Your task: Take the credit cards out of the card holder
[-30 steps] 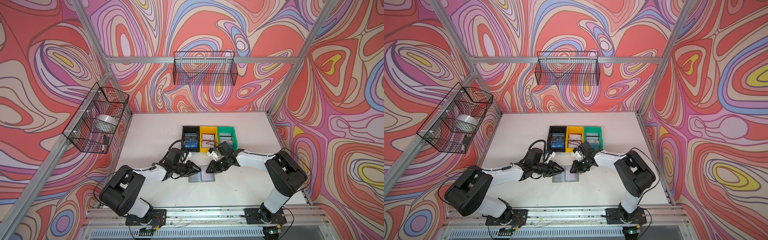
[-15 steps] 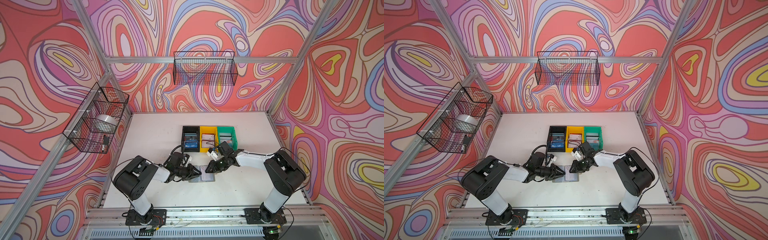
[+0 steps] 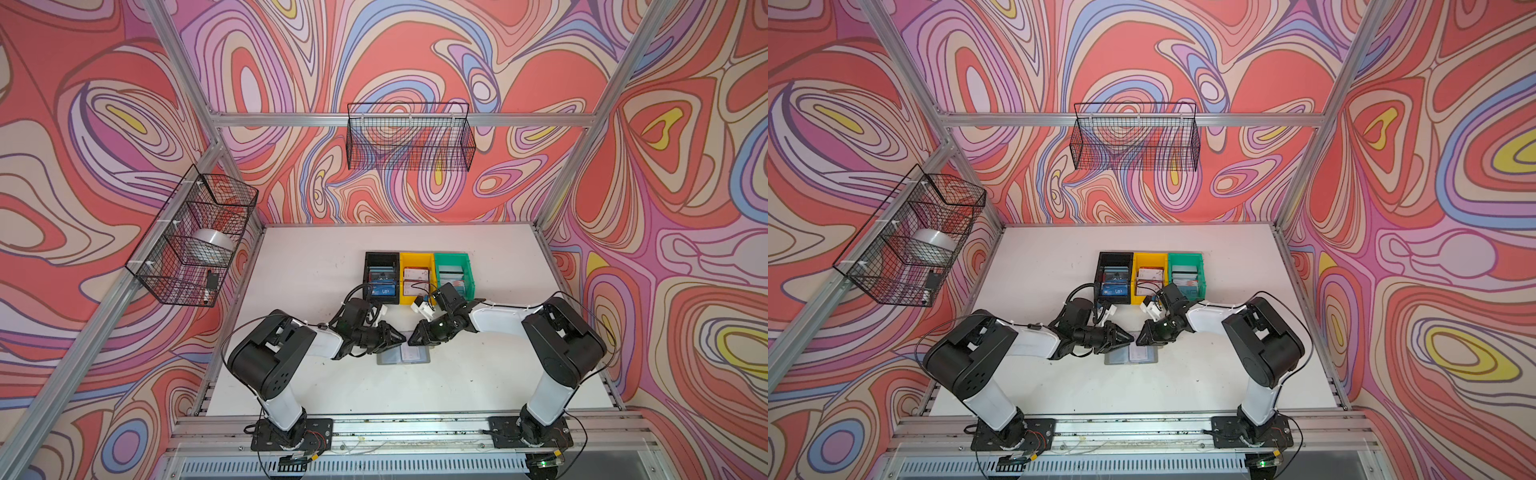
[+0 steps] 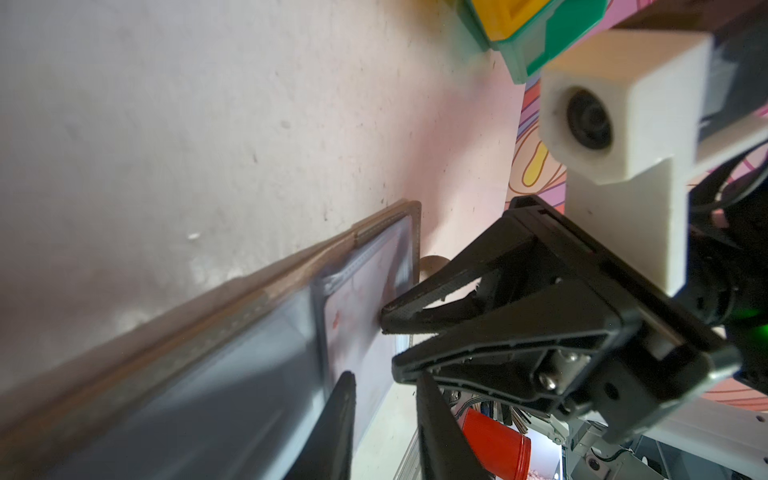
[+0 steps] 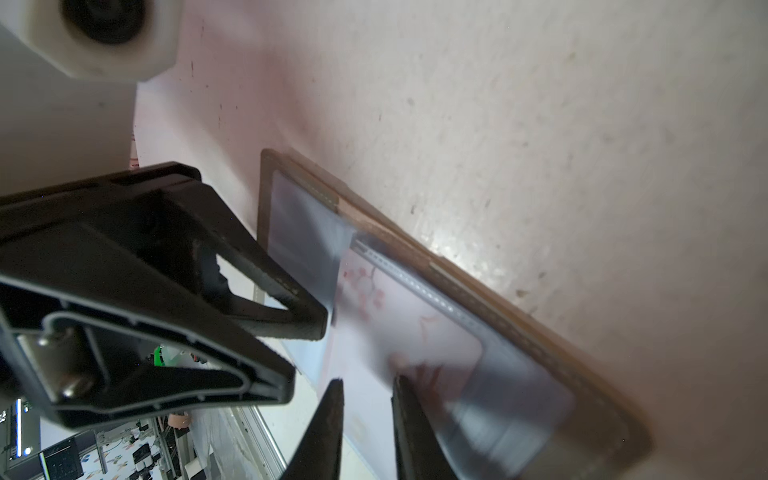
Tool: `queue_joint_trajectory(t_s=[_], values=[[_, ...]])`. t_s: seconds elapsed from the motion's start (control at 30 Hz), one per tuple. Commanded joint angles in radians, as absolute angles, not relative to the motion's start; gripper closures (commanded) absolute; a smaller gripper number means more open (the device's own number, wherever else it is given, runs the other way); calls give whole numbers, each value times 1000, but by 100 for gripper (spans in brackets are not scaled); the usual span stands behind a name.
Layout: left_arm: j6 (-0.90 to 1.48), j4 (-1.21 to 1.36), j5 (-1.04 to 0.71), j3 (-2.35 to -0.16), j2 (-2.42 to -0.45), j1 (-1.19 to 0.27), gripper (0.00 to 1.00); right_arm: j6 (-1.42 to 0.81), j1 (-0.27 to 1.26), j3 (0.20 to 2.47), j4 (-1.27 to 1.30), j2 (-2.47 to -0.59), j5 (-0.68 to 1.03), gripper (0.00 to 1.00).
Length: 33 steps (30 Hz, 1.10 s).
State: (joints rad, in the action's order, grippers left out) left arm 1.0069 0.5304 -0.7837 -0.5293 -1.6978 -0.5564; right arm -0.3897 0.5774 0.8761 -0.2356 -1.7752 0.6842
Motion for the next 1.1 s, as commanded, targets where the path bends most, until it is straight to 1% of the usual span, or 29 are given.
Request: queue_joint_trajectory(t_s=[0.0,0.13,0.37,0.5,0.57,0.8,0.97,1.07], values=[[1022,571,-773,-489,-1698,-558,71,-396,578,855,-262,-1817,638,76],[997,513,-761,-475,-1665,-558,71,-394,575,851,-286,-1780,614,76],[947,418,-739,-486,-1636,-558,71,-389,572,849,-294,-1788,612,76],[959,458,-743,-486,-1659,-558,70,-390,572,847,-288,-1794,614,76],[969,483,-756,-490,-1678,-558,73,-390,572,847,-287,-1794,615,76],[1021,610,-777,-490,-1742,-560,72,-390,572,846,-285,-1801,617,76],[1018,604,-774,-488,-1738,-560,72,-392,572,844,-282,-1800,617,76],[1008,579,-768,-488,-1729,-560,75,-390,572,844,-284,-1804,617,76]])
